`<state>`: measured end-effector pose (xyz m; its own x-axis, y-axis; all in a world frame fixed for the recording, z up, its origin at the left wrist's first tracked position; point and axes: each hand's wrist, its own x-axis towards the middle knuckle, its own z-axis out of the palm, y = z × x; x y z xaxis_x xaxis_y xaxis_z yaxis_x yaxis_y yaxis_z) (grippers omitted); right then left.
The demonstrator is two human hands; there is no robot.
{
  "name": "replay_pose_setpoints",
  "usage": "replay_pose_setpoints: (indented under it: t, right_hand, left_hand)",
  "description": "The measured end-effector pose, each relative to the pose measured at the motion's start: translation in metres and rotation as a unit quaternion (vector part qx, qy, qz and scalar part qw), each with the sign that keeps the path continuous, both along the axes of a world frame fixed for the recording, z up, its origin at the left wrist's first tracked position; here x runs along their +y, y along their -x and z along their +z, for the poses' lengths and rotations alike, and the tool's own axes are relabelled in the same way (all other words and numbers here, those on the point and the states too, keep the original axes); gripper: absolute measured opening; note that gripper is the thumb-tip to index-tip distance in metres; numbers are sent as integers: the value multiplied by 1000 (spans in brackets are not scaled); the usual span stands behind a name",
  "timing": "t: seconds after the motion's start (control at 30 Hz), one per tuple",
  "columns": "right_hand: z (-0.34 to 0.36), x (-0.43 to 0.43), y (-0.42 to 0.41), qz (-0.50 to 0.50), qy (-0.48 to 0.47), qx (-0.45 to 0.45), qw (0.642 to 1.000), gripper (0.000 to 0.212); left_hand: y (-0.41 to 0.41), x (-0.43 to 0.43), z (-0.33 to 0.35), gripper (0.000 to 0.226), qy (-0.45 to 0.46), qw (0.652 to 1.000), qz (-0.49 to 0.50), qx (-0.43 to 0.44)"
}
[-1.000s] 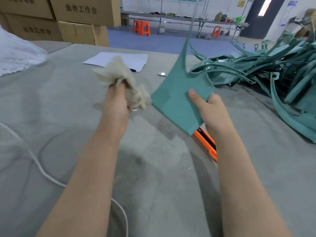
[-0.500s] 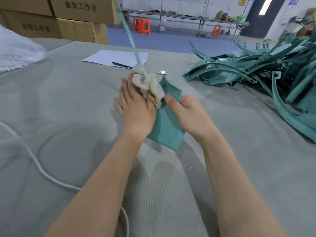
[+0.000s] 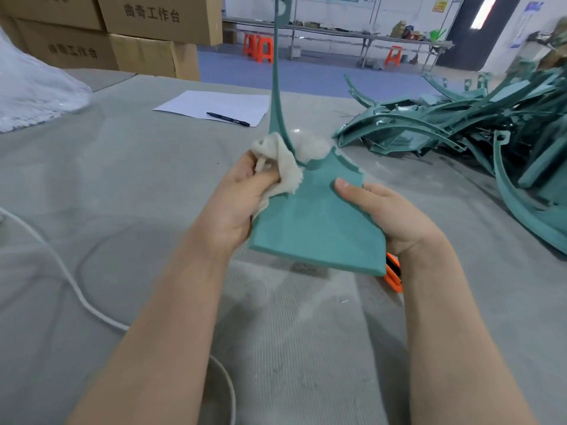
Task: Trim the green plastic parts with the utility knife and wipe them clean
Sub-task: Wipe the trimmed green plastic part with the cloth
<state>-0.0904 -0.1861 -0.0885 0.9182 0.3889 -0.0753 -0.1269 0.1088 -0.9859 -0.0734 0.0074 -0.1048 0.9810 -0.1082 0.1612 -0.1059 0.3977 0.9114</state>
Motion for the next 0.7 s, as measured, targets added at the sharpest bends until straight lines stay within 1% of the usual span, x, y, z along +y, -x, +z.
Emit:
replay_pose_setpoints:
  t: [0.03,0.07,0.1,0.17,0.2,0.23,0.27,0.3,0.37,0.4,0.43,0.47,0.5,0.53,0.57,0.6,0.7]
  right_hand:
    - [-1,1,-1,9,7,7,1000,27]
    - [-2,3,-1,11,17,10,1000,29]
    - [-2,7,0,5,31,13,999,31]
    - [-1,13,-1,-39,37,22,998,32]
    - [0,14,-2,-60,19,32,997,32]
    - [1,14,-4,-70,-14,44,997,34]
    - [3,13,-5,-64,-57,52,995,39]
    - [5,13,-5,-51,-97,58,992,45]
    - [7,17,-4,-34,-126,60,990,49]
    - [6,23,-4,-33,-123,60,990,45]
    - [4,30,-3,-39,-114,58,991,35]
    - [1,38,-3,-60,-108,55,991,24]
    - [0,46,-2,-88,-107,53,989,14]
    - [-2,51,-2,-107,-112,51,987,12]
    - [-3,54,-2,-111,-116,47,986,13]
    - [-2,55,-2,-105,-115,41,987,14]
    - [2,47,-1,-77,-96,24,992,16]
  left_hand:
    - [0,-2,0,11,-1,999,42,16]
    - [-1,-2,-3,10,-23,995,88,36]
    - [-3,-1,-6,16,-63,989,126,55]
    - [-6,4,-9,35,-152,964,198,92]
    - [-9,7,-12,40,-166,950,243,104]
    - [-12,9,-14,36,-158,938,287,111]
    - [-15,11,-15,26,-137,932,313,123]
    - [-15,13,-14,19,-96,935,315,134]
    - [-16,11,-11,12,36,956,258,137]
    - [-16,10,-11,17,86,962,225,128]
    - [-14,7,-10,22,106,966,207,114]
    - [-13,4,-10,19,109,967,208,99]
    - [-13,4,-11,10,99,967,220,86]
    - [-12,4,-10,9,85,965,235,83]
    - [-13,6,-11,23,73,959,258,87]
    - [-14,10,-12,32,77,954,274,98]
    - [-15,16,-13,38,64,938,319,116]
